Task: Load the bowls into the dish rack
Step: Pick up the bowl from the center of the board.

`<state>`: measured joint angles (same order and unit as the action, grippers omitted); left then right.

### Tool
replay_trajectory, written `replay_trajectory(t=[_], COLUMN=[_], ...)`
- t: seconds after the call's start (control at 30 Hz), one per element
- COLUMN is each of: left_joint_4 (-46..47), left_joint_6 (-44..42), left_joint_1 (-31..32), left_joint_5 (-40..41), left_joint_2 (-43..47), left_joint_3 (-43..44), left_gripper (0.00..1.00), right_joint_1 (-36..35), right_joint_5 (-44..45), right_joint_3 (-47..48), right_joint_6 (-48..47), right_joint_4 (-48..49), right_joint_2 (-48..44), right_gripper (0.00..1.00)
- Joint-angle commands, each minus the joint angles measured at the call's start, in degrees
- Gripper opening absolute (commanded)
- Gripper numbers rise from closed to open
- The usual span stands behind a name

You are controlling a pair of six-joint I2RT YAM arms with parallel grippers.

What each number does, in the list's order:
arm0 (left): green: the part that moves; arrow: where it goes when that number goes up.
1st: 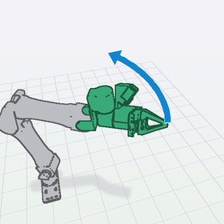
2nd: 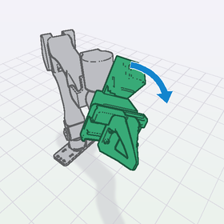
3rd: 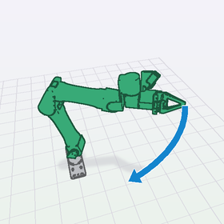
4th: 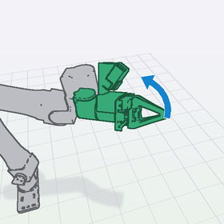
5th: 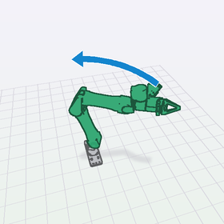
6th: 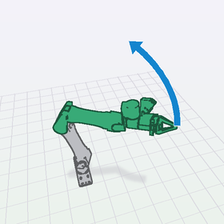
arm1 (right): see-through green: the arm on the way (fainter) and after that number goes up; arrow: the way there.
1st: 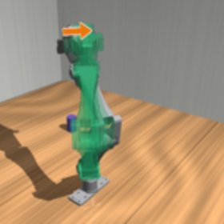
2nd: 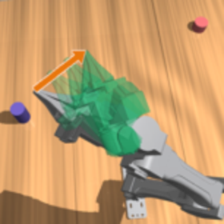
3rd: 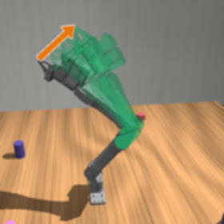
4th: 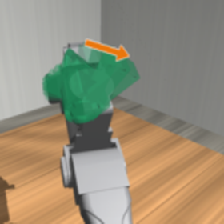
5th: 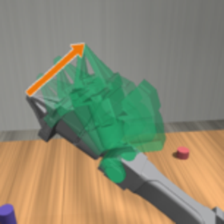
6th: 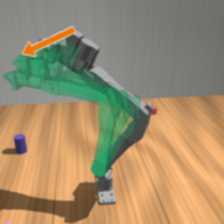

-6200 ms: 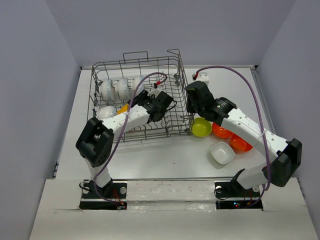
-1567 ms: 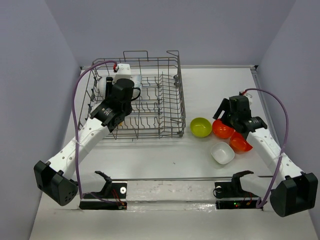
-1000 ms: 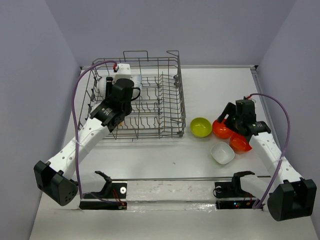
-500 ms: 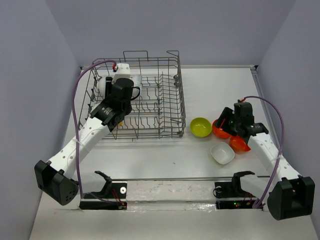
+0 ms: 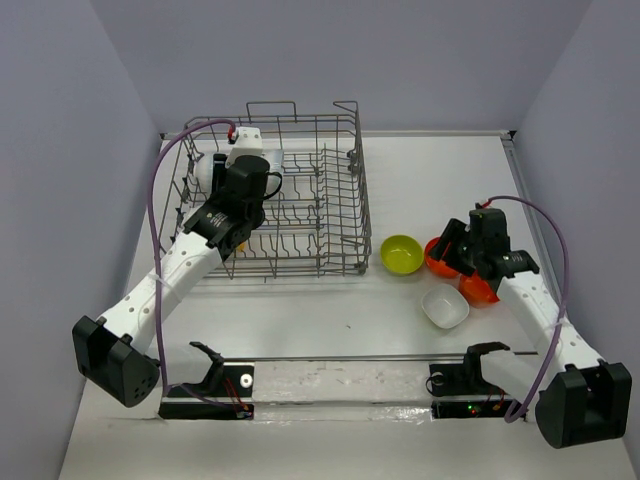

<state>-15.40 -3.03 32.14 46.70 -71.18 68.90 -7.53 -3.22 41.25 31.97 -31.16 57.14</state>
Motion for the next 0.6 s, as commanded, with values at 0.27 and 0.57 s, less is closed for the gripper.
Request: replay_trajectory(t=[0.27,0.57], left_joint_4=[1.77,1.69], left_joint_6=[1.27,1.27], left_joint_1=[-0.32,-0.32], left_joint_5=[0.41,0.24], left_joint_2=[-0.01,-0.19], left_joint_3=[-0.44,-0.44], left_gripper=[0.49,0.49], right_joint_1=[0.32,0.32], right_joint_5=[-0.82,8.84], right_joint_3=[-0.29,-0.12], right_joint_6=[3.89,4.86], right_joint_4=[2.07,1.19], right_joint_2=[1.3,1.12], right_gripper=[0.62,0.65])
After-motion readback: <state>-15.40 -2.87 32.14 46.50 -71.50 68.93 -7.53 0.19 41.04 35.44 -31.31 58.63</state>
